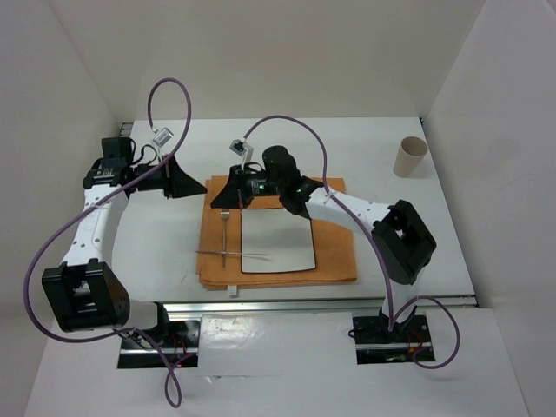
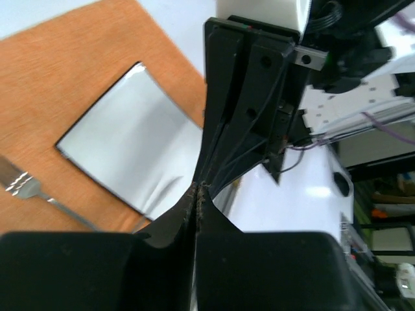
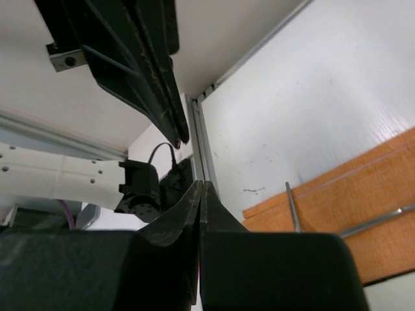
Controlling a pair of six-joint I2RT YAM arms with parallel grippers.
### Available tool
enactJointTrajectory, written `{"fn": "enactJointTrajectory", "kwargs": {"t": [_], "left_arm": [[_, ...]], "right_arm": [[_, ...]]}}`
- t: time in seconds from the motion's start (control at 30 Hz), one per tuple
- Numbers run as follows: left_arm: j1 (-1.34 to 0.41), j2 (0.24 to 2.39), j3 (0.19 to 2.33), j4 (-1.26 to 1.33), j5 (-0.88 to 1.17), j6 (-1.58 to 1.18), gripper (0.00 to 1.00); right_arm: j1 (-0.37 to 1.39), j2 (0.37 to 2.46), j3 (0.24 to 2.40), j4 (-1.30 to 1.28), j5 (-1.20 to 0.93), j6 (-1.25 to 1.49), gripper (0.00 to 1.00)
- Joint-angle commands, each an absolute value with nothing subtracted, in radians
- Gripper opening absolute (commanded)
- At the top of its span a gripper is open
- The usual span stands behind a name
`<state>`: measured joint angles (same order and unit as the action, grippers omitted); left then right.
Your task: Set the dinner table for one person
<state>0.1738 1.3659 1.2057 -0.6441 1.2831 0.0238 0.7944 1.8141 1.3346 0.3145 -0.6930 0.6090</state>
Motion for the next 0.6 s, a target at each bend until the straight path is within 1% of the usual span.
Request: {"fn": "enactJointTrajectory", "kwargs": {"t": [0.0, 0.03, 0.07, 0.1, 0.13, 0.17, 0.2, 0.23, 0.27, 0.3, 0.37, 0.4, 0.43, 0.5, 0.53, 0.57], "left_arm": [[0.172, 1.385, 1.262, -0.656, 1.191, 0.127, 0.01], [0.172, 1.397, 1.29, -0.701, 1.14, 0.18, 0.1], [0.172, 1.425, 1.316, -0.807, 1.038, 0.257, 0.17], [0.154, 1.44, 1.365, -0.871, 0.972, 0.451, 0.24], [0.153, 1.45, 1.377, -0.931, 0.921, 0.556, 0.31], [0.153, 1.45, 1.378, -0.995, 0.872, 0.665, 0.33], [0.143, 1.459, 1.378, -1.111, 0.85, 0.859, 0.35], [0.126, 1.459, 1.361, -1.139, 0.827, 0.921, 0.37], [0.111, 1.45, 1.338, -1.14, 0.796, 0.96, 0.42], [0.056, 1.437, 1.31, -1.14, 0.723, 1.021, 0.46], [-0.009, 1.378, 1.195, -1.075, 0.681, 1.076, 0.5], [-0.073, 1.35, 1.152, -1.057, 0.681, 1.168, 0.54], [-0.104, 1.277, 1.055, -0.963, 0.67, 1.198, 0.56], [-0.178, 1.208, 0.955, -0.826, 0.613, 1.232, 0.57], [-0.257, 1.188, 0.881, -0.763, 0.58, 1.259, 0.59], [-0.291, 1.201, 0.865, -0.721, 0.556, 1.275, 0.59]], "right_arm": [[0.801, 1.775, 1.35, 0.2, -0.612, 0.563, 0.0], [0.801, 1.775, 1.361, 0.174, -0.598, 0.554, 0.0], [0.801, 1.764, 1.361, 0.149, -0.559, 0.554, 0.0], [0.801, 1.743, 1.361, 0.131, -0.543, 0.543, 0.0], [0.801, 1.727, 1.329, 0.117, -0.532, 0.543, 0.0], [0.789, 1.711, 1.313, 0.104, -0.513, 0.532, 0.0], [0.788, 1.671, 1.298, 0.095, -0.494, 0.532, 0.0], [0.775, 1.648, 1.269, 0.075, -0.477, 0.532, 0.0], [0.775, 1.625, 1.253, 0.066, -0.447, 0.532, 0.04], [0.75, 1.602, 1.24, 0.055, -0.428, 0.532, 0.08], [0.73, 1.528, 1.195, 0.028, -0.402, 0.532, 0.16], [0.707, 1.504, 1.183, 0.015, -0.365, 0.532, 0.3], [0.692, 1.452, 1.157, -0.018, -0.347, 0.532, 0.32], [0.664, 1.393, 1.126, -0.05, -0.283, 0.551, 0.32], [0.631, 1.329, 1.109, -0.078, -0.266, 0.551, 0.32], [0.615, 1.298, 1.074, -0.092, -0.255, 0.551, 0.32]]}}
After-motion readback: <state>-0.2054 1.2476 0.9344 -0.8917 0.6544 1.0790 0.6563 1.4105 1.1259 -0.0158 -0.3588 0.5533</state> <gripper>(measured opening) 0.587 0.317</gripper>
